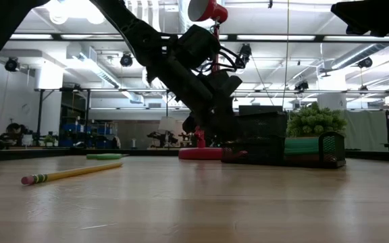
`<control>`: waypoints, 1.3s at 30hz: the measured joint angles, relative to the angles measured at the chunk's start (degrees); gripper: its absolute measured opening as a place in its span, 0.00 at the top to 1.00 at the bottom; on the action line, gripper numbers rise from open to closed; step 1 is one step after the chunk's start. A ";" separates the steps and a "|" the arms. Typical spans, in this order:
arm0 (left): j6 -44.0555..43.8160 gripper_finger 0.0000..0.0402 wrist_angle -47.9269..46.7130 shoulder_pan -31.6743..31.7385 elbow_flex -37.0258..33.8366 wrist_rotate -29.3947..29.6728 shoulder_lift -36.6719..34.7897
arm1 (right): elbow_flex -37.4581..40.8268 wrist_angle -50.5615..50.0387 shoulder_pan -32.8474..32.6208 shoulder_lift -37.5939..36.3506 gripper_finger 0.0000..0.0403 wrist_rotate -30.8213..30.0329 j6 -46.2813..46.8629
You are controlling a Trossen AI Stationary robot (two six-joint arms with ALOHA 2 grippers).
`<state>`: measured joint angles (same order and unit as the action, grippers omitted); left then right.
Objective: Pick and place office supplies into organizer
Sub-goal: Put the binder clip into the desk organizer, then put the blue pencil into the desk organizer
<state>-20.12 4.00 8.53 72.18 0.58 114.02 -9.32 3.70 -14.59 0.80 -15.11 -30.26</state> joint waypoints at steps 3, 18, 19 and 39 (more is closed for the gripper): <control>0.00 0.63 -0.01 0.01 -0.03 0.00 -0.02 | 0.00 0.00 -0.01 0.00 0.86 0.00 0.00; 0.01 0.40 -0.07 0.03 0.33 -0.92 -0.39 | 0.00 0.00 -0.02 0.00 0.86 0.00 -0.44; 0.02 0.40 -0.06 0.03 0.33 -1.24 -0.54 | 0.00 0.00 0.00 0.00 0.86 0.00 -0.44; -0.65 0.40 -3.33 -1.64 -0.23 -6.26 -5.20 | 0.00 0.04 -0.02 0.00 0.86 0.00 -0.44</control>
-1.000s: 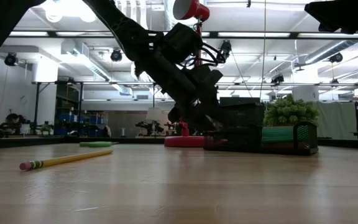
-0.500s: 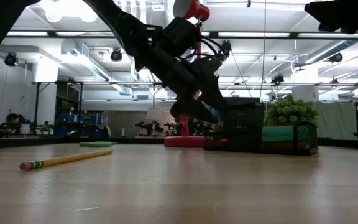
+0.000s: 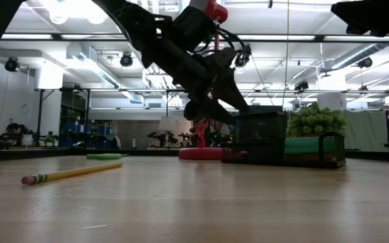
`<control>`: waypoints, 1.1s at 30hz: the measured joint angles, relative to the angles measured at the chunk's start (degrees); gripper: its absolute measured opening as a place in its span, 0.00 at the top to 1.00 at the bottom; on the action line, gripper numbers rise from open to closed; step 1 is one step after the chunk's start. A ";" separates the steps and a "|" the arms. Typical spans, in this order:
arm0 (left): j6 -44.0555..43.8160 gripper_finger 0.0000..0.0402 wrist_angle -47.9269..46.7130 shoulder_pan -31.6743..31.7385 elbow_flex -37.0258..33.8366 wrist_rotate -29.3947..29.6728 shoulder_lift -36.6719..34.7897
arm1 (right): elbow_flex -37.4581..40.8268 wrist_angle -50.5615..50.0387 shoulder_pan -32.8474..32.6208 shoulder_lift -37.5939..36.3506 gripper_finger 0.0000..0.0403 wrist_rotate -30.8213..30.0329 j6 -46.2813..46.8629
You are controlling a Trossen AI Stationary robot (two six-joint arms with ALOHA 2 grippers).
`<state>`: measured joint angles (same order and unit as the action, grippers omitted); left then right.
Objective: Pick and place office supplies into organizer
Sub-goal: Put the blue pencil into the desk organizer
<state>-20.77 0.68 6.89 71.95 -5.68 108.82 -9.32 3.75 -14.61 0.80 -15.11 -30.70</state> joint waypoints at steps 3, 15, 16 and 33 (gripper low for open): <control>-2.80 0.40 -3.59 -1.20 0.10 -0.04 -1.37 | 0.00 0.00 0.00 0.00 0.86 0.00 0.00; -13.09 0.40 -18.43 -10.21 0.05 0.06 -6.12 | 0.00 0.04 0.01 0.00 0.86 0.02 0.24; -13.39 0.40 -19.66 -11.05 0.23 0.05 -6.39 | 0.00 0.04 0.01 0.00 0.86 0.02 0.22; -26.55 0.40 -39.72 -24.41 0.01 -0.41 -10.39 | -0.02 0.17 0.02 0.06 0.86 0.02 0.55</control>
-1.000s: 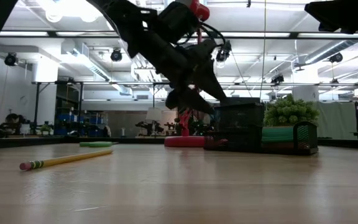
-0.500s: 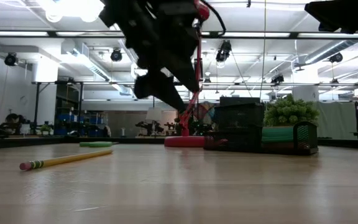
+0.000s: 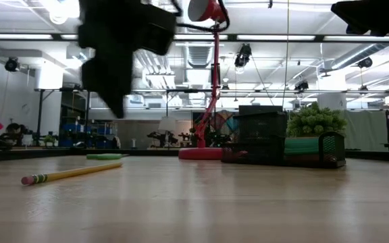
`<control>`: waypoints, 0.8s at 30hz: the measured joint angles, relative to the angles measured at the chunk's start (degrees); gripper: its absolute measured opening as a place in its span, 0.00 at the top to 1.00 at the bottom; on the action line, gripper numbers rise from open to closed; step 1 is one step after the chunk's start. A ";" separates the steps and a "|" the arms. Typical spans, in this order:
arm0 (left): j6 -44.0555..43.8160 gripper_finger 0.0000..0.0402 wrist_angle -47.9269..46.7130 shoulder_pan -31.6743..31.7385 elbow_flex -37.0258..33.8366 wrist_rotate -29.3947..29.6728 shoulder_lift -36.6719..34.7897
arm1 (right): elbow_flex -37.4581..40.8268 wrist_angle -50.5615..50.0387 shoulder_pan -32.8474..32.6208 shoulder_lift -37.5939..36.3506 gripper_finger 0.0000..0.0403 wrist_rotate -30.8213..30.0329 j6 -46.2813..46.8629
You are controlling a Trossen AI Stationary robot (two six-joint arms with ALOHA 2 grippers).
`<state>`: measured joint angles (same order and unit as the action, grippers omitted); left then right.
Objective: Pick and place office supplies into organizer
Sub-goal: Put the blue pencil into the desk organizer
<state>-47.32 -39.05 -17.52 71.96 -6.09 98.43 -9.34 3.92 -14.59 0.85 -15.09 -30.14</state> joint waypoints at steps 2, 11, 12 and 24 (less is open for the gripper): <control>1.15 0.40 -1.41 -1.84 0.23 0.14 -0.10 | 0.00 -0.11 -0.02 -0.06 0.86 0.02 0.10; 4.53 0.40 -3.06 -11.31 -0.09 0.33 0.01 | 0.00 -0.05 0.00 -0.03 0.86 0.00 0.15; 4.58 0.40 -3.36 -12.29 -0.09 0.36 0.01 | 0.00 -0.04 0.00 -0.03 0.86 0.00 0.33; 15.32 0.40 -5.21 -20.72 -0.51 9.93 0.09 | 0.00 -0.04 -0.01 -0.02 0.86 -0.02 1.22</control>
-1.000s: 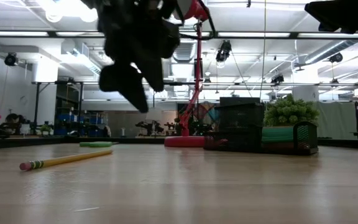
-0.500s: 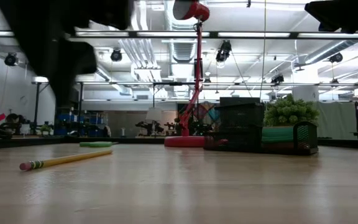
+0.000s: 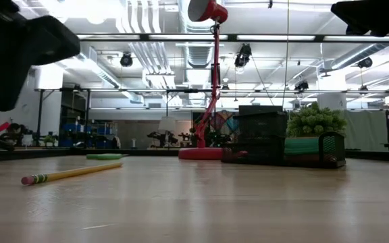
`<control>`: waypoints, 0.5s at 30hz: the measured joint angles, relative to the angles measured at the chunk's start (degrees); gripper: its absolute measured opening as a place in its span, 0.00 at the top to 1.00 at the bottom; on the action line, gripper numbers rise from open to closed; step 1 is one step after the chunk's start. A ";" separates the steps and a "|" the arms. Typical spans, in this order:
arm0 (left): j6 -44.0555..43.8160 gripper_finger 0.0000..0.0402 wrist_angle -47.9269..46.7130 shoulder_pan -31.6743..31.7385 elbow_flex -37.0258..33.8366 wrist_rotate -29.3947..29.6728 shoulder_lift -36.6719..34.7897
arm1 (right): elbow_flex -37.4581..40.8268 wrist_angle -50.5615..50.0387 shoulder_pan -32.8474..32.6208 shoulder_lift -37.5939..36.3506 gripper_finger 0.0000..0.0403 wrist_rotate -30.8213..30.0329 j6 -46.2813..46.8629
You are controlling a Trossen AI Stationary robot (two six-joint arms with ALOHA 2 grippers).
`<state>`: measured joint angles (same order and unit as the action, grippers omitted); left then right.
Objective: Pick and place office supplies into organizer
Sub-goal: Put the blue pencil into the desk organizer
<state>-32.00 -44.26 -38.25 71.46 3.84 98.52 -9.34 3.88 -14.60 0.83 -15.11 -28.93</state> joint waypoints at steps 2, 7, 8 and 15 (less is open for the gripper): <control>0.89 0.40 0.25 -0.87 -0.61 0.20 0.00 | 0.00 -0.05 0.00 0.01 0.86 0.00 -0.02; 0.94 0.40 0.11 -2.84 -2.97 1.30 0.00 | 0.00 -0.15 -0.01 -0.01 0.86 0.00 0.32; 0.95 0.40 0.13 -3.13 -3.64 1.35 0.00 | 0.00 -0.17 0.01 -0.01 0.86 0.00 1.13; 1.90 0.40 0.23 -3.88 -6.38 2.85 0.56 | 0.00 -0.22 0.01 0.01 0.86 -0.02 3.43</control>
<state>-30.10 -44.03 -42.13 65.08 6.68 99.08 -9.34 3.66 -14.59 0.84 -15.14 -25.50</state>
